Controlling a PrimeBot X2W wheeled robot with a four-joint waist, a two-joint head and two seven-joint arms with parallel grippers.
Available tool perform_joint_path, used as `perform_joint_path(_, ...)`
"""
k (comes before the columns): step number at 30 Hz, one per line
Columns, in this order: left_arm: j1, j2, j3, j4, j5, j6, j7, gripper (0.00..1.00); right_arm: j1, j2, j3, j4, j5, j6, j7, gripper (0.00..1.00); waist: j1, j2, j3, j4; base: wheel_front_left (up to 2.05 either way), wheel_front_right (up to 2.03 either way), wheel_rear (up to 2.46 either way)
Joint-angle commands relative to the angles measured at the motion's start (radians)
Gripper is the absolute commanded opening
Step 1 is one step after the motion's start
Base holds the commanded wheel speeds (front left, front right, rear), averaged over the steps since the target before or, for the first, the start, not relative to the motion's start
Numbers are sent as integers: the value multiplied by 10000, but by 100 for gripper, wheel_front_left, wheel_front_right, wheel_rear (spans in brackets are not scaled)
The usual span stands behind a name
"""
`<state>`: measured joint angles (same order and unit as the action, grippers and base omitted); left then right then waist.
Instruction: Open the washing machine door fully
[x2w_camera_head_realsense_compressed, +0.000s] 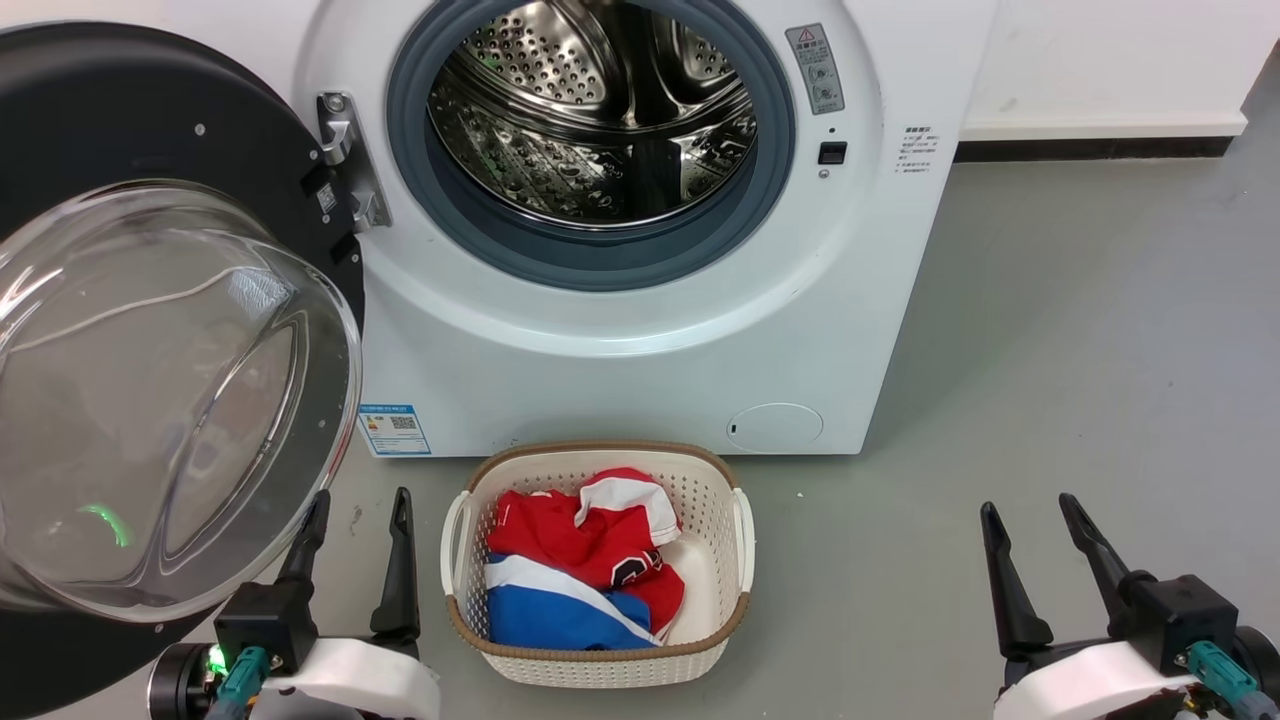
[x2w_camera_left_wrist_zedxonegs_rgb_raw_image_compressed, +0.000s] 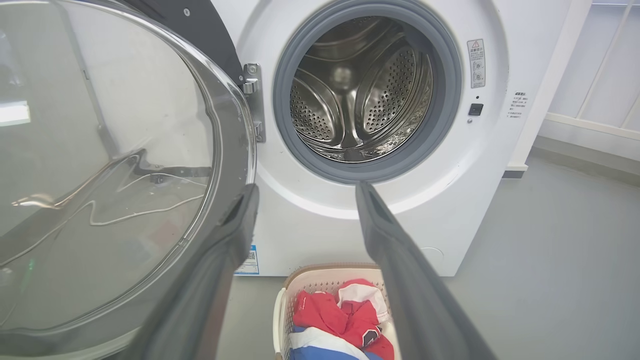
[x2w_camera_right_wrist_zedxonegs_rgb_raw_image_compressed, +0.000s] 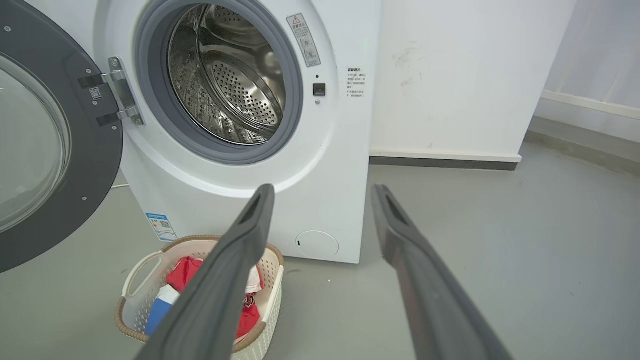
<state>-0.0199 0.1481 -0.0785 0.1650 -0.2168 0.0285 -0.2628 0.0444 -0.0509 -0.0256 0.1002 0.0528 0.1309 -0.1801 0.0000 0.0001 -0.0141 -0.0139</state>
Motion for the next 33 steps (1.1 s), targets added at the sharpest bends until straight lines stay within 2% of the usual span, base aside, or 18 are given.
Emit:
perform_joint_path(1, 145, -42, 60, 32, 109, -62, -27, 100, 13, 16, -28, 27, -34, -2, -62, 100, 0, -1, -29, -13, 0, 0, 0)
perform_joint_path(25, 141, -440, 623, 267, 732, -562, -28, 100, 95, 16, -5, 31, -75, -2, -6, 100, 0, -1, -102, 69, 0, 0, 0)
perform_joint_path(26, 150, -413, 599, 259, 663, -551, 0, 0, 32, 0, -2, 24, -59, 0, 3, 0, 0, -1, -103, 71, 0, 0, 0)
perform_joint_path(29, 219, -456, 579, 523, 606, -549, 56, 0, 123, 2, 13, 266, -35, 0, 21, 0, 0, -1, -101, 72, 0, 0, 0)
perform_joint_path(33, 51, -484, 766, 651, -171, -609, 358, 0, 8, 2, -41, 349, 854, 0, 189, 0, 0, -1, -93, 74, 0, 0, 0)
